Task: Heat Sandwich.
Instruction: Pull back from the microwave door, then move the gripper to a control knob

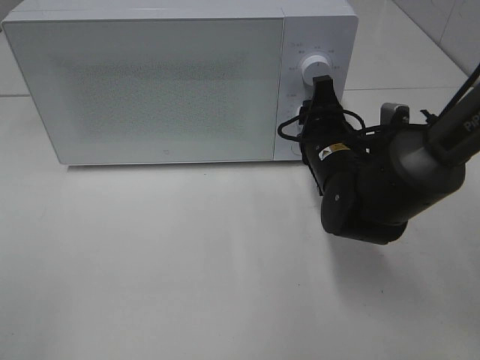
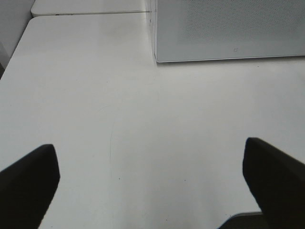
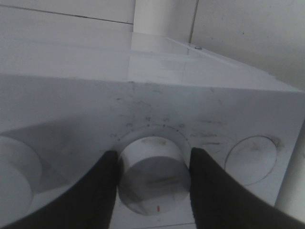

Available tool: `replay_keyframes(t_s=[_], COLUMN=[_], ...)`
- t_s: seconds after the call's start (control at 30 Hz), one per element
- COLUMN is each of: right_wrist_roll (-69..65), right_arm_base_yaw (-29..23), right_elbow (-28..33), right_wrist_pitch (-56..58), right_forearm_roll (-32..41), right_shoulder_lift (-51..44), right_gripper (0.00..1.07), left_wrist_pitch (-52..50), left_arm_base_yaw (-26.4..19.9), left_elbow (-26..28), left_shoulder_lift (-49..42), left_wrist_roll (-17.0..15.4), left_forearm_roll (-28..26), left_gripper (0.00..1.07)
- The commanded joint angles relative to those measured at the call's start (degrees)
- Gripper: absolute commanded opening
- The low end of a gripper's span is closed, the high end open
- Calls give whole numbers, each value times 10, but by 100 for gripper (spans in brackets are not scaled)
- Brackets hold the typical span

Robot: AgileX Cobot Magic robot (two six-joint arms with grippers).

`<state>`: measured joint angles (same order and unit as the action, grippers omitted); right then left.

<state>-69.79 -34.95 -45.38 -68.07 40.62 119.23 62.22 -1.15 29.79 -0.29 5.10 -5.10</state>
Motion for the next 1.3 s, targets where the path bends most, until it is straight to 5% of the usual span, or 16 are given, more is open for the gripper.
replay_keyframes(t_s=[0.03, 0.3, 1.0, 1.3], right_wrist_roll=[-74, -190, -139, -120], right_arm_base_yaw=[1, 1, 1, 1], right_elbow=[-5, -5, -5, -5], right_wrist_pitch=[-12, -11, -11, -13], right_forearm_roll=[-11, -10, -14, -12], right_shoulder_lift=[-4, -4, -4, -5], right_gripper=[13, 13, 18, 35], left_wrist_pitch=[-6, -6, -6, -6], left_arm_base_yaw=[1, 1, 1, 1], left_elbow=[-2, -2, -2, -2], left_shoulder_lift=[-9, -9, -9, -9], left_wrist_roll=[-1, -1, -1, -1], left_forearm_roll=[-1, -1, -1, -1], left_gripper=[98, 98, 98, 98])
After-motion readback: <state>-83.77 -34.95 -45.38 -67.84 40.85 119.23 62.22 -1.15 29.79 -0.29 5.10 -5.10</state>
